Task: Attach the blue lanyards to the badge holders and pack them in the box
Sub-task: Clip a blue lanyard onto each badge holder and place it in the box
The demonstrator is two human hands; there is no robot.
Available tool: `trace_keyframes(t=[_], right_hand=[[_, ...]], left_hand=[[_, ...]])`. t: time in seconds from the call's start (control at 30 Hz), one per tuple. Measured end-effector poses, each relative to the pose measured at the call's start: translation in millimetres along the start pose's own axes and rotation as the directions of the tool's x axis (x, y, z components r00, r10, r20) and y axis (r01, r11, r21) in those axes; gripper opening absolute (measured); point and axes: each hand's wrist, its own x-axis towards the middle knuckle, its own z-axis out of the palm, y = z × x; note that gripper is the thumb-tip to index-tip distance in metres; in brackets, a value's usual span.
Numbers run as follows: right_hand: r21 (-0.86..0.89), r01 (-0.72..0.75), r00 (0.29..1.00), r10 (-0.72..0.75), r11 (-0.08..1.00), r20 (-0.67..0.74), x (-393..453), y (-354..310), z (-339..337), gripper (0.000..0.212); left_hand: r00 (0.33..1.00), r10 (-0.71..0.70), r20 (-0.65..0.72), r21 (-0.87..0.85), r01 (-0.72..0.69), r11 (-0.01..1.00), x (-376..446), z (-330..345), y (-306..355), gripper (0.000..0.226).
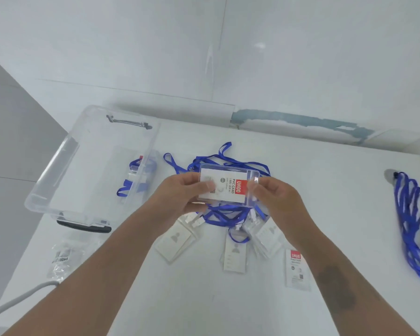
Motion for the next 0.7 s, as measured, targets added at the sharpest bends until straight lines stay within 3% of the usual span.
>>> trace_keyframes(t=[0.13, 0.2, 0.33, 0.47, 0.63, 0.7], right_hand=[[0.378, -0.093, 0.996, 0.082, 0.921, 0.045, 3.1, -0.6, -2.0, 0.034], [0.432, -0.099, 0.995, 0.1, 0.896, 0.02, 2.6, 0.5, -2.4, 0.032], [0.164, 0.016, 0.999, -0.009, 0.986, -0.044, -2.3, -1.3, 7.1, 0.026], [0.042, 0.093, 0.98, -0.084, 0.995, -0.181, 3.7, -13.7, 20.7, 0.025], [-0.211, 0.111, 0.989, -0.129, 0.971, -0.074, 6.8, -35.0, 32.8, 0.03], [-0.377, 0.146, 0.986, -0.166, 0.915, -0.021, 4.7, -45.5, 29.0, 0.03]], left_hand=[[1.0, 0.002, -0.014, -0.198, -0.005, 0.98, 0.6, 7.4, 15.0, 0.019], [1.0, 0.017, -0.019, -0.24, -0.021, 0.971, 1.7, 9.1, 23.0, 0.018], [0.998, 0.057, -0.026, -0.327, -0.063, 0.943, 6.9, 12.8, 37.3, 0.012], [0.992, 0.111, -0.063, -0.331, -0.126, 0.935, 14.9, 25.0, 50.3, 0.012], [0.965, 0.202, -0.167, -0.205, -0.234, 0.95, 19.8, 49.0, 60.0, 0.011], [0.934, 0.259, -0.245, -0.127, -0.296, 0.947, 21.6, 52.8, 65.9, 0.008]])
